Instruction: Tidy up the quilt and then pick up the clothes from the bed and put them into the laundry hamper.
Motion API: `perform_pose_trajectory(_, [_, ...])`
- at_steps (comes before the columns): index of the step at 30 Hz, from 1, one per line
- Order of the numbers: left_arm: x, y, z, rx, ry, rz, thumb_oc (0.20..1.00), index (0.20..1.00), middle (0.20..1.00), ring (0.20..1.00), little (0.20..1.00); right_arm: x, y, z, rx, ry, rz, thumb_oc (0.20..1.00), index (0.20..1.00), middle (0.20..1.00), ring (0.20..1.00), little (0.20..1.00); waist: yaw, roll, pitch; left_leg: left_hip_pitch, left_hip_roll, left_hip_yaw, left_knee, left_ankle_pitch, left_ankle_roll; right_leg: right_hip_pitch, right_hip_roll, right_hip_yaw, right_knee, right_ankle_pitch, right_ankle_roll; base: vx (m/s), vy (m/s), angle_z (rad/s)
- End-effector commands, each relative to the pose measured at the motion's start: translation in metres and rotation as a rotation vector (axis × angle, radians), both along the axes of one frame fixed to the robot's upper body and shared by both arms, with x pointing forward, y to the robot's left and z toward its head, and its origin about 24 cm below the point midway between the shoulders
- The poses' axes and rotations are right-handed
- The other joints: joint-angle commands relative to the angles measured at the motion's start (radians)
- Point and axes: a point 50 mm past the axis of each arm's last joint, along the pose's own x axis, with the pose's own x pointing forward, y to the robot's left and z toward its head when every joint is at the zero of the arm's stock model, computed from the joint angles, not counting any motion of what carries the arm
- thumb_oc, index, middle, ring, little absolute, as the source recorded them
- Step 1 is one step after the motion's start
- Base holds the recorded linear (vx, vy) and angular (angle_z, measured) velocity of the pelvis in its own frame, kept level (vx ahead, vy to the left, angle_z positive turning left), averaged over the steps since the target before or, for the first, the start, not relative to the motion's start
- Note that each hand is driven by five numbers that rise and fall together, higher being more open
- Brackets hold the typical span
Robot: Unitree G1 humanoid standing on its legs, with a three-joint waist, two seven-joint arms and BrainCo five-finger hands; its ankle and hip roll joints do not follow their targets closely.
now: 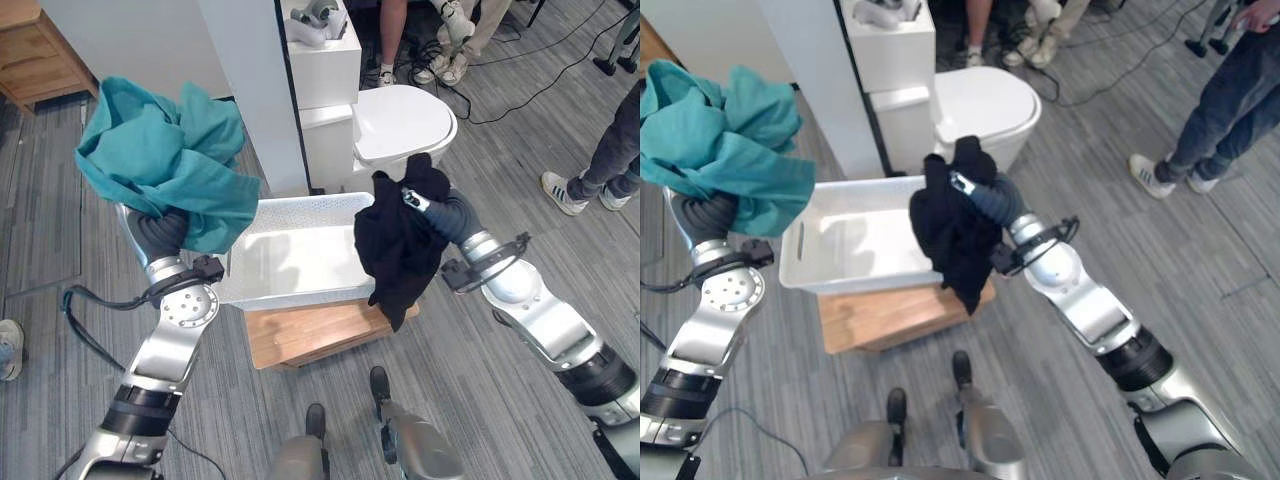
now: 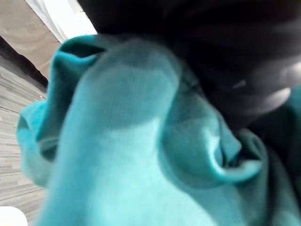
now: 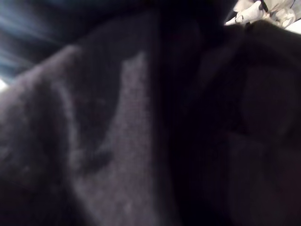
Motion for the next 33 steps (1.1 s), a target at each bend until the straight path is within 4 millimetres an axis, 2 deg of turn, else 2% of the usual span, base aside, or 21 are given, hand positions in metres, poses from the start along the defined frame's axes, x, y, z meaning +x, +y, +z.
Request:
perform_pose_trajectory(1, [0.01,0.007,0.027,0.146,-0.075,0.025,0.2,0.2,0.2,0.2,0.2,-0.004,0.027,0.033,0.047,-0.125,0.124,0.2,0.2,0.2,0.2,0.2,0.007,-0.027,-0.043,-0.065,0.018,-0.073,0.036,0.04,0.001,0.047,-0.04,-0.005,0.084,-0.132,0.07,-0.01,0.032,-0.05])
perform_pose_trajectory(3, [0.023,0.009,0.019,0.174,0.0,0.029,0.2,0.2,0.2,0.2,0.2,0.001,0.042,0.029,0.0,-0.096,0.147,0.2,0.2,0.2,0.2,0.2,0.008,-0.031,-0.031,-0.08,0.02,-0.075,0.06,0.037,0.001,0.04,-0.042,0.002,0.095,-0.13,0.071,-0.01,0.04,-0.03])
perform_pose_trajectory(4, [0.038,0.008,0.011,0.208,0.073,0.021,0.2,0.2,0.2,0.2,0.2,0.007,0.057,0.026,-0.042,-0.079,0.149,0.2,0.2,0.2,0.2,0.2,0.006,-0.031,-0.015,-0.099,0.021,-0.074,0.086,0.035,0.0,0.028,-0.044,0.009,0.112,-0.13,0.07,0.0,0.039,-0.01])
perform_pose_trajectory(5, [0.04,0.008,0.01,0.213,0.079,0.019,0.2,0.2,0.2,0.2,0.2,0.008,0.059,0.026,-0.046,-0.078,0.149,0.2,0.2,0.2,0.2,0.2,0.005,-0.031,-0.012,-0.102,0.021,-0.074,0.09,0.035,0.001,0.026,-0.044,0.01,0.115,-0.13,0.07,0.01,0.059,0.02])
perform_pose_trajectory(6, [0.051,0.005,0.008,0.266,0.123,0.009,0.2,0.2,0.2,0.2,0.2,0.016,0.068,0.022,-0.072,-0.062,0.134,0.2,0.2,0.2,0.2,0.2,0.004,-0.028,0.006,-0.118,0.02,-0.075,0.111,0.033,0.002,0.016,-0.045,0.015,0.127,-0.129,0.068,0.02,0.043,0.05])
perform_pose_trajectory(11, [0.073,-0.001,0.018,0.368,0.18,-0.016,0.2,0.2,0.2,0.2,0.2,0.033,0.081,0.028,-0.096,-0.065,0.105,0.2,0.2,0.2,0.2,0.2,0.0,-0.017,0.054,-0.171,0.017,-0.079,0.134,0.038,0.006,-0.03,-0.046,0.023,0.148,-0.121,0.068,-0.03,0.046,0.06])
perform_pose_trajectory(12, [0.084,-0.004,0.031,0.403,0.169,-0.014,0.2,0.2,0.2,0.2,0.2,0.038,0.086,0.039,-0.103,-0.106,0.093,0.2,0.2,0.2,0.2,0.2,-0.008,-0.013,0.088,-0.206,0.015,-0.08,0.128,0.05,0.007,-0.068,-0.044,0.028,0.152,-0.111,0.068,-0.09,0.054,0.07])
perform_pose_trajectory(14, [0.092,-0.008,0.043,0.391,0.168,-0.006,0.2,0.2,0.2,0.2,0.2,0.04,0.091,0.049,-0.102,-0.149,0.095,0.2,0.2,0.2,0.2,0.2,-0.019,-0.015,0.113,-0.241,0.011,-0.08,0.13,0.055,0.009,-0.108,-0.041,0.04,0.159,-0.101,0.071,-0.07,0.05,0.1])
perform_pose_trajectory(16, [0.097,-0.009,0.049,0.377,0.172,0.004,0.2,0.2,0.2,0.2,0.2,0.04,0.093,0.054,-0.105,-0.171,0.097,0.2,0.2,0.2,0.2,0.2,-0.024,-0.02,0.125,-0.263,0.009,-0.079,0.141,0.055,0.01,-0.131,-0.04,0.044,0.165,-0.096,0.072,-0.03,0.001,0.12])
perform_pose_trajectory(18, [0.105,-0.01,0.056,0.311,0.205,0.033,0.2,0.2,0.2,0.2,0.2,0.041,0.1,0.062,-0.11,-0.21,0.1,0.2,0.2,0.2,0.2,0.2,-0.033,-0.041,0.148,-0.318,0.007,-0.081,0.18,0.05,0.012,-0.183,-0.038,0.046,0.179,-0.082,0.074,0.0,-0.055,0.06])
perform_pose_trajectory(21, [0.107,-0.006,0.054,0.289,0.243,0.057,0.2,0.2,0.2,0.2,0.2,0.041,0.102,0.064,-0.101,-0.219,0.101,0.2,0.2,0.2,0.2,0.2,-0.036,-0.049,0.158,-0.338,0.009,-0.08,0.196,0.047,0.012,-0.202,-0.037,0.042,0.189,-0.08,0.073,0.02,-0.037,-0.04])
perform_pose_trajectory(24, [0.108,0.001,0.043,0.257,0.323,0.123,0.2,0.2,0.2,0.2,0.2,0.043,0.106,0.066,-0.086,-0.228,0.106,0.2,0.2,0.2,0.2,0.2,-0.042,-0.053,0.177,-0.372,0.011,-0.075,0.221,0.045,0.011,-0.234,-0.033,0.037,0.215,-0.083,0.071,0.03,-0.024,-0.09])
perform_pose_trajectory(25, [0.107,0.006,0.033,0.196,0.368,0.162,0.693,0.693,0.693,0.693,0.693,0.043,0.108,0.064,-0.084,-0.226,0.103,0.2,0.2,0.2,0.2,0.2,-0.047,-0.052,0.177,-0.385,0.01,-0.071,0.225,0.046,0.012,-0.25,-0.034,0.036,0.223,-0.086,0.071,0.04,0.013,-0.03])
perform_pose_trajectory(26, [0.106,0.008,0.027,0.157,0.394,0.174,1.0,1.0,1.0,1.0,1.0,0.043,0.108,0.064,-0.086,-0.225,0.097,0.2,0.2,0.2,0.2,0.2,-0.049,-0.05,0.177,-0.39,0.008,-0.07,0.228,0.045,0.012,-0.256,-0.035,0.035,0.229,-0.088,0.071,0.05,0.019,-0.02])
perform_pose_trajectory(27, [0.105,0.011,0.018,0.134,0.418,0.174,1.0,1.0,1.0,1.0,1.0,0.044,0.108,0.063,-0.089,-0.226,0.083,0.2,0.2,0.2,0.2,0.2,-0.053,-0.049,0.177,-0.398,0.008,-0.067,0.233,0.044,0.013,-0.268,-0.037,0.033,0.235,-0.09,0.07,0.0,0.0,0.0])
perform_pose_trajectory(31, [0.105,0.008,0.013,0.183,0.425,0.151,1.0,1.0,1.0,1.0,1.0,0.045,0.107,0.061,-0.07,-0.228,0.042,0.2,0.2,0.2,0.2,0.2,-0.06,-0.043,0.177,-0.399,0.012,-0.059,0.228,0.043,0.012,-0.277,-0.037,0.033,0.239,-0.095,0.068,0.01,0.025,0.04])
perform_pose_trajectory(33, [0.105,0.005,0.011,0.186,0.425,0.137,1.0,1.0,1.0,1.0,1.0,0.047,0.1,0.064,-0.022,-0.258,0.01,0.2,0.2,0.2,0.2,0.2,-0.065,-0.036,0.177,-0.385,0.011,-0.056,0.216,0.041,0.013,-0.268,-0.035,0.035,0.234,-0.098,0.068,-0.01,0.076,-0.01])
